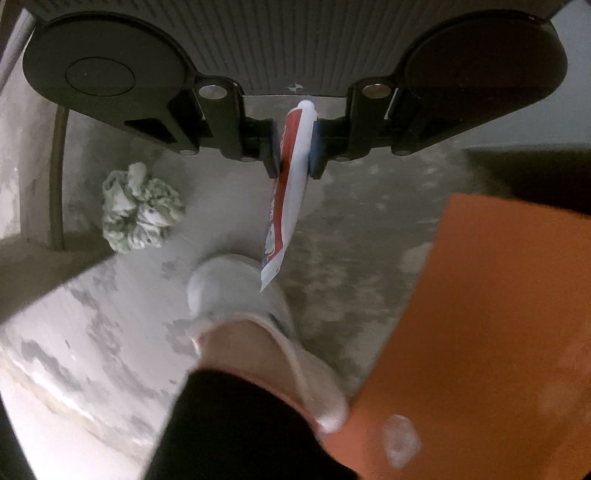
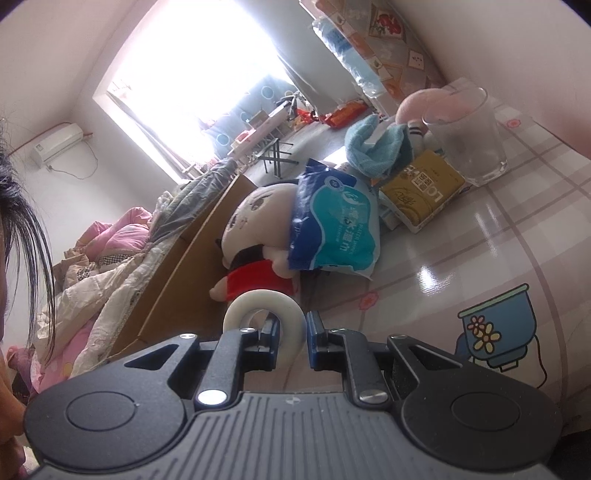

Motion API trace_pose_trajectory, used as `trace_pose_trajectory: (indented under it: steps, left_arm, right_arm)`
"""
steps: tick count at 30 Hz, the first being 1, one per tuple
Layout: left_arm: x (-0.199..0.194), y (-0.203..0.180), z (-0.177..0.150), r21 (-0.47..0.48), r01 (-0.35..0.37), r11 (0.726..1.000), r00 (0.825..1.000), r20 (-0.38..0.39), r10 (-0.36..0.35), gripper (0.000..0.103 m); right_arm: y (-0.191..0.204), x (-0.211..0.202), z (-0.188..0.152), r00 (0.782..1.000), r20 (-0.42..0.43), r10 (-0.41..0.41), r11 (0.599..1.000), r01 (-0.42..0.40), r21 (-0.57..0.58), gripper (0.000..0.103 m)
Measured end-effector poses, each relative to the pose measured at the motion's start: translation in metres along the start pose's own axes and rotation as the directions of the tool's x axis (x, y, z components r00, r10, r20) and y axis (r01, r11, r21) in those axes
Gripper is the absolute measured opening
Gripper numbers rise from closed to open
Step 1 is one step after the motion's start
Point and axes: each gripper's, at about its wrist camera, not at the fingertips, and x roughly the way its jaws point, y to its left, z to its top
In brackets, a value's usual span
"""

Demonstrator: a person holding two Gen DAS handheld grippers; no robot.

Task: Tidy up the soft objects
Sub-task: 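Carry the toothpaste with the left gripper while the right carries the tape roll over the box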

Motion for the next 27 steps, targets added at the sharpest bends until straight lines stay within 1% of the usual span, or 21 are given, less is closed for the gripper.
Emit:
trace_pose_trajectory:
  steps: [5, 10, 12, 14, 18, 22, 27]
  left_arm:
    - [-0.038, 0.013, -0.005, -0.075, -0.085, 0.994, 0.996, 0.034, 0.088, 0.014]
    - [-0.088, 0.022, -0.01, -0.174, -0.173, 0.969, 0.978, 0.082, 0.189, 0.014]
    - [-0.111, 0.021, -0.012, -0.204, -0.206, 0.957, 0.968, 0.102, 0.23, 0.014]
    - [-0.134, 0.011, -0.015, -0.209, -0.234, 0.949, 0.956, 0.125, 0.264, 0.014]
    - [-0.17, -0.016, -0.02, -0.211, -0.255, 0.944, 0.942, 0.167, 0.292, 0.014]
    - [-0.198, -0.04, -0.024, -0.234, -0.301, 0.924, 0.911, 0.215, 0.351, 0.014]
    - [-0.223, -0.055, -0.028, -0.301, -0.319, 0.898, 0.878, 0.263, 0.4, 0.014]
  right_arm:
    - [0.011, -0.018, -0.003, 0.999, 0.032, 0.03, 0.999, -0.029, -0.028, 0.016]
    - [0.027, -0.041, -0.005, 0.994, 0.075, 0.08, 0.995, -0.075, -0.068, 0.016]
    - [0.036, -0.052, -0.006, 0.99, 0.094, 0.106, 0.991, -0.097, -0.091, 0.016]
    - [0.047, -0.064, -0.006, 0.984, 0.116, 0.133, 0.986, -0.119, -0.121, 0.016]
    - [0.068, -0.088, -0.01, 0.973, 0.15, 0.178, 0.972, -0.15, -0.179, 0.016]
    - [0.084, -0.106, -0.017, 0.965, 0.166, 0.202, 0.962, -0.164, -0.219, 0.016]
    - [0.101, -0.119, -0.023, 0.958, 0.173, 0.23, 0.949, -0.181, -0.257, 0.016]
